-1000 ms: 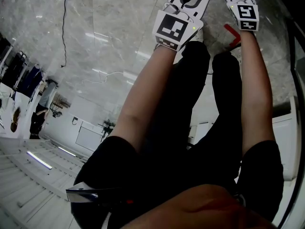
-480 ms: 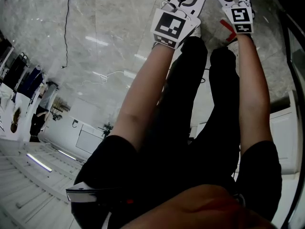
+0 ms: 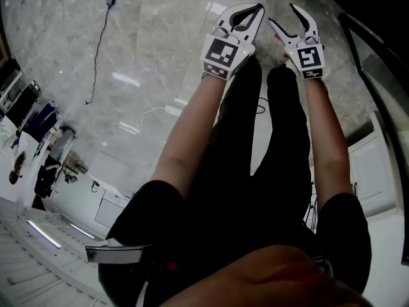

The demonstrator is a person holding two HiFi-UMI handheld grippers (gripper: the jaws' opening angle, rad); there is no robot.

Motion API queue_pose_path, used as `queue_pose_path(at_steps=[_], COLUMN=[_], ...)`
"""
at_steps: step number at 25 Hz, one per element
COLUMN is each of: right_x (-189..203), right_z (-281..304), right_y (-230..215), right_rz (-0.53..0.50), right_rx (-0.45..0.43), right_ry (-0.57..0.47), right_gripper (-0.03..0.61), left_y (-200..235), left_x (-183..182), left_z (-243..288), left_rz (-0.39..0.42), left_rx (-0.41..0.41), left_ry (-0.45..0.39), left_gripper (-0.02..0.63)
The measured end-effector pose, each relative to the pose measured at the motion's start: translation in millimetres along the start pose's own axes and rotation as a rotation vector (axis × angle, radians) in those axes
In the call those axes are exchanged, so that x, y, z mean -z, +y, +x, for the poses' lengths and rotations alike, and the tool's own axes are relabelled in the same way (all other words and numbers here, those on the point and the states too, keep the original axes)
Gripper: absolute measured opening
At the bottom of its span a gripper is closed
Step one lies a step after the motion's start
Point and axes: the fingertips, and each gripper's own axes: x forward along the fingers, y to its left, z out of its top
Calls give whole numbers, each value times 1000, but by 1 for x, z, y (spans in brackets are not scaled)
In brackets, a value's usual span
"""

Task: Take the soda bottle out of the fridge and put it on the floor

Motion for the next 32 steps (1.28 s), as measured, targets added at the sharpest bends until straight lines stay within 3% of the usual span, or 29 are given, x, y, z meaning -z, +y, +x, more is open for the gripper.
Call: queue_pose_path(at_steps=[4,8,10,15,18,21,23,26,30,32], right_x=[-89,-180,-223,-308,-346,-383,-404,-436,-455,-466], right_z=[-86,-179,-226,-321,-367,-413,-438,-468,-491,-501], right_y=[24,51,56,64,65,74,86,104,117,122], right_rz=[24,-26,-26,12,34,21,4,-36,-53,-44], right_rx=[-22,-47,-25,69,109,126,121,108,122,134], right_ry=[-98,-217,-288,-340,-389,-447,-482,-550,-548,-570], right_gripper=[319,319,319,319,319,316,274,161,30,12], left_y=[-55,-109,-139,-209,-245,-276,-292,-311,-330,-335], left_x=[-73,-143,-180,-273,-315,-351,-371,-398,-421,-428], left_z=[-27,-66,-86,-139,-164,-191,-207,-227,-250,-260], left_rz=[69,91,109,197,266,268,258,269,316,308], left_rx=[81,146,186,317,408,467,487,491,515,529], left_ry=[-31,-55,-75,-121,-133,-153,-171,-211,-249,-250], left_gripper=[-2,-2,-2,-2,-2,-2,-2,-2,-2,-2])
